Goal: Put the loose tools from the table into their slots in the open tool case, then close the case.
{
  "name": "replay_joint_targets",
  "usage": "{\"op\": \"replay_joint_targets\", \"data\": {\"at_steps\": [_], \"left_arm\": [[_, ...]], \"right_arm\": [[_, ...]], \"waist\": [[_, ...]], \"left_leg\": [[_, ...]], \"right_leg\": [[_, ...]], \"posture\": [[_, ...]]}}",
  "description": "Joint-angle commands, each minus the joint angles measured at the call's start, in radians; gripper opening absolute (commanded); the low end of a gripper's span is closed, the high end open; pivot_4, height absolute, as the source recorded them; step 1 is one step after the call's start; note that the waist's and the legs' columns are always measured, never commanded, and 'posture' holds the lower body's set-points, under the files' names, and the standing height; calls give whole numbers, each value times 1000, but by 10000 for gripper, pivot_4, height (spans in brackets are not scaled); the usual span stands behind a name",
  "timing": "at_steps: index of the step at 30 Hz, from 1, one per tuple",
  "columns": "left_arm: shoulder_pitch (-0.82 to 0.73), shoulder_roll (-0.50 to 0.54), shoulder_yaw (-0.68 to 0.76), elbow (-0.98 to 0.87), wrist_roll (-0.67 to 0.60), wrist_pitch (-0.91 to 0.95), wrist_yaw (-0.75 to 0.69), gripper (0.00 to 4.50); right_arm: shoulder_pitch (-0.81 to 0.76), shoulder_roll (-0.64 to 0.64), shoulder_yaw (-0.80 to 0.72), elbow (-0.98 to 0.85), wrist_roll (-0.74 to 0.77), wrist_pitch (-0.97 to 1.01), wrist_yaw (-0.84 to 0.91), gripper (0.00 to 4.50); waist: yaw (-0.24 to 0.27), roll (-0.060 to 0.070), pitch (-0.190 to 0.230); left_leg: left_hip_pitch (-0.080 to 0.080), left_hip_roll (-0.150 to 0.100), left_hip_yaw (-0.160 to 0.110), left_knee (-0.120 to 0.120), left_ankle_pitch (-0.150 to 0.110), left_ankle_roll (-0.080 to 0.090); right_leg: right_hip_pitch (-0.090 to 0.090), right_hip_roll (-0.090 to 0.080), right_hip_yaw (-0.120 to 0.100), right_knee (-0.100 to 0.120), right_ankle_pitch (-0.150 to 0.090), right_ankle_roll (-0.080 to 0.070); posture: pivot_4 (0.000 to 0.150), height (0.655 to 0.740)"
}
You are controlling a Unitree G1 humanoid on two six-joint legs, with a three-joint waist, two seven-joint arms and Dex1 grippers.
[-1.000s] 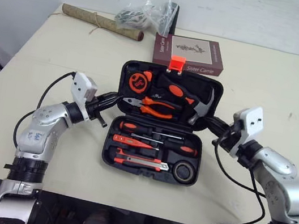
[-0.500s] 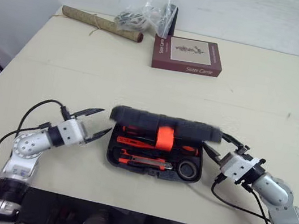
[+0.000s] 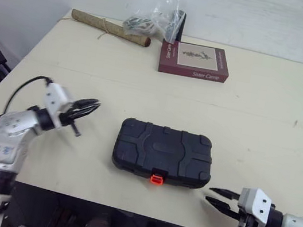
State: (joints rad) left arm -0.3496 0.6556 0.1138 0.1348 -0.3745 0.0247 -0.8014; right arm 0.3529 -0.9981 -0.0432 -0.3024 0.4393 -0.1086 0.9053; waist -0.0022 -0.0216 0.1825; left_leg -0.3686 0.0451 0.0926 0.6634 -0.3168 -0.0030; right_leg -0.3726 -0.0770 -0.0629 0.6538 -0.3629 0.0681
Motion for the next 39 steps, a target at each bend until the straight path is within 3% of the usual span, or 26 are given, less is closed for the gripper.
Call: {"op": "replay_joint_targets", "data": {"at_steps": [1,6,11,18,21,26,30,35,39], "left_arm": [[-141,-67,-112,122,94,52,-1,0],[-280,-145,-160,326,150,106,-11,0],[-304,-147,-231,383,174,41,-207,0],[-146,-123,-216,205,123,40,-321,0],[-52,-119,-174,68,85,119,-272,0],[54,-147,-84,-80,22,213,-156,0],[89,-132,19,-158,-28,237,-91,0],[26,-112,118,-251,-211,352,-103,0],[-106,-118,1,-312,-224,423,-142,0]], "right_arm": [[-65,33,81,-69,-23,117,14,865],[-151,97,144,-71,-80,229,-13,865],[-252,189,149,58,-188,204,-88,865],[-474,279,159,373,-274,56,-43,865],[-626,320,150,534,-292,63,-77,865],[-714,309,153,604,-306,71,-30,865],[-676,301,90,556,-271,121,-60,865],[-533,303,-58,235,-84,416,-116,865],[-432,297,-135,12,7,498,-119,865]], "waist": [[0,-1,0],[-2,-1,0],[-3,-3,-1],[-24,-5,-2],[-26,-5,-2],[-21,-4,-2],[-20,-4,-2],[1,-3,-1],[5,-2,0]], "left_leg": [[-1,0,1,0,0,-1],[-2,0,2,3,1,-1],[-1,1,3,4,2,-3],[1,1,3,4,2,-3],[1,0,3,4,3,-2],[0,0,1,4,3,-2],[0,0,1,4,2,-2],[-2,0,0,2,2,-2],[-2,-1,0,2,2,-1]], "right_leg": [[-1,1,0,2,0,0],[-3,2,1,2,0,0],[-3,3,1,3,0,0],[-2,2,3,5,0,0],[-2,0,4,6,0,0],[-3,0,2,6,0,0],[-2,-1,2,5,0,0],[-3,-1,1,5,0,0],[-2,-2,1,3,0,0]], "posture": [[1500,7400],[1500,7400],[1500,7400],[1500,7400],[1500,7400],[1500,7400],[1500,7400],[1500,7400],[1500,7400]]}}
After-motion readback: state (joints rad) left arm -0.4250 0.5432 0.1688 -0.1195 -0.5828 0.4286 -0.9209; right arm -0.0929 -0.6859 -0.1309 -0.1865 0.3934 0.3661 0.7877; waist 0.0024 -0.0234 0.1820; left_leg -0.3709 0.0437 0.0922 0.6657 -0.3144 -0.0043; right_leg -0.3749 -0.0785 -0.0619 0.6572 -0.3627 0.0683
